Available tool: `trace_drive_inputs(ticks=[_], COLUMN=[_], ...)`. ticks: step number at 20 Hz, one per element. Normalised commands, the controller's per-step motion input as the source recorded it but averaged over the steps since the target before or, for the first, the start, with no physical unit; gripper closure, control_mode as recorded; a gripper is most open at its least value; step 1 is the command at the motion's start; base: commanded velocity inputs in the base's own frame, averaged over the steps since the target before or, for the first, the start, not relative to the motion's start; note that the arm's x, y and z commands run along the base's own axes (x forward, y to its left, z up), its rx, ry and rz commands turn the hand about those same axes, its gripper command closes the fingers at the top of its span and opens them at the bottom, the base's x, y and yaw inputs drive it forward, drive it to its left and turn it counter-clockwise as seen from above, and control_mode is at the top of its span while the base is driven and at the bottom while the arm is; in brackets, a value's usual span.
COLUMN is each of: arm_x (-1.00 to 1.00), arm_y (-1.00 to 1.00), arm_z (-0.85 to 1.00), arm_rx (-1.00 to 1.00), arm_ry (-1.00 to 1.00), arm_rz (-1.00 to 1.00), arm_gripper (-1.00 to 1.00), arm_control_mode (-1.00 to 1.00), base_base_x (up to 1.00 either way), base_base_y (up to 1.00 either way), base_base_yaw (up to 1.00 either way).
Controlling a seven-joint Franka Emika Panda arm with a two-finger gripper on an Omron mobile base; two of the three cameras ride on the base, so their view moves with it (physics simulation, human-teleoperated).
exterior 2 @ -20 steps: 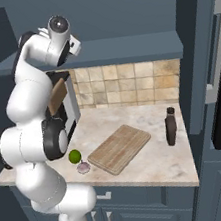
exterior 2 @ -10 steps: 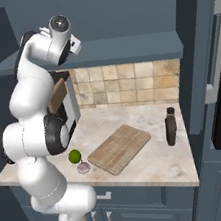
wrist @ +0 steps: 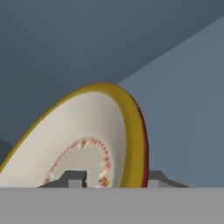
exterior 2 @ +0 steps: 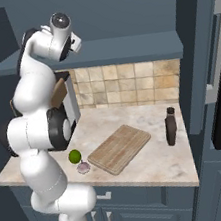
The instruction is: Open the cabinet. Place the bowl and condiment on the counter. Then place the lime and garlic on the cutting board.
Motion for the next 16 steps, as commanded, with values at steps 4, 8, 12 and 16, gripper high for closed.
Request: trace_drive_inputs(ticks=[4, 8, 12, 16], arm_x=[0.09, 0.01, 0.02, 0.0], arm_y=[0.0, 0.0, 0.0, 0.0], arm_z=[-0.09, -0.06, -0.02, 0.05], arm_rx=[0.0, 0.02, 0.05, 0.14], arm_ry=[0.0, 0.0, 0.0, 0.0], arm_rz=[0.0, 0.0, 0.0, 0.0], arm_gripper=[1.0, 1.0, 1.0, 1.0], arm_control_mode=[-1.0, -1.0, -1.0, -1.0], base_base_x=[0.0, 0.0, 0.0, 0.0], base_base_y=[0.0, 0.0, 0.0, 0.0], base_base_yaw=[0.0, 0.0, 0.0, 0.0])
